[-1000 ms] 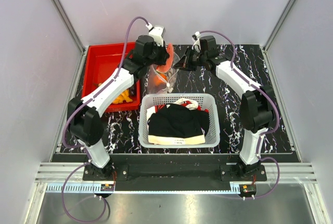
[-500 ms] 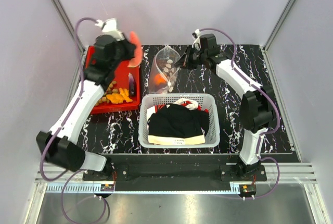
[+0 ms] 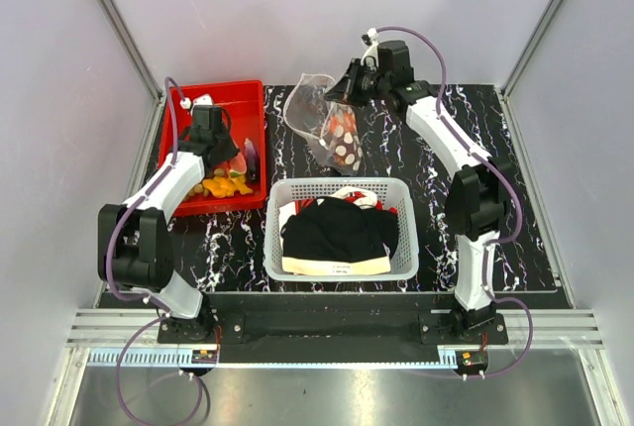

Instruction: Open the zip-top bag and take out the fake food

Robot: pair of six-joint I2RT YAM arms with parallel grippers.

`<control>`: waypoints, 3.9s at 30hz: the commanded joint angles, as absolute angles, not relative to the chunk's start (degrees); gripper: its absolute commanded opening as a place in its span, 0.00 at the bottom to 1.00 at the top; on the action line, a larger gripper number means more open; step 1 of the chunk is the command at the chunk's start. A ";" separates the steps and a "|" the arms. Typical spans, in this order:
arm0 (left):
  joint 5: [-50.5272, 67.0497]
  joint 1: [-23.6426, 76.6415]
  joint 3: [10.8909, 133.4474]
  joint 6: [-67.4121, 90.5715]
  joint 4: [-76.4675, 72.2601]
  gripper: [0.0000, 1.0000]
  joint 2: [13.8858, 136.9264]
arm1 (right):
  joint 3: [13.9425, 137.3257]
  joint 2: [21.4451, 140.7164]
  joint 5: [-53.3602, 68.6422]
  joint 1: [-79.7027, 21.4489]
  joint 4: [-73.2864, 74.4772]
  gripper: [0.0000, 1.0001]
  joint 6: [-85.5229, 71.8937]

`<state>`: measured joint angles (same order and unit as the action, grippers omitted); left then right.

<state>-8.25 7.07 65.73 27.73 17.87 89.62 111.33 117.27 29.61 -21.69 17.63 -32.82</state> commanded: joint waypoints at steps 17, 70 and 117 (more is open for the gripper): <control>11.94 12.63 75.92 21.54 4.75 0.45 84.72 | 127.70 127.70 33.75 -21.09 20.04 0.00 -32.34; 11.43 23.29 106.87 23.29 13.45 0.31 127.61 | 111.01 124.63 33.57 -20.04 5.19 0.00 -44.56; 12.22 23.55 99.76 19.60 20.40 0.45 128.94 | 103.71 121.12 33.49 -19.34 5.10 0.00 -41.40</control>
<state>10.46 23.92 100.73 20.27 20.08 128.97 103.83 125.25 32.67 -19.79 7.07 -42.65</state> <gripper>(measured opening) 0.710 0.010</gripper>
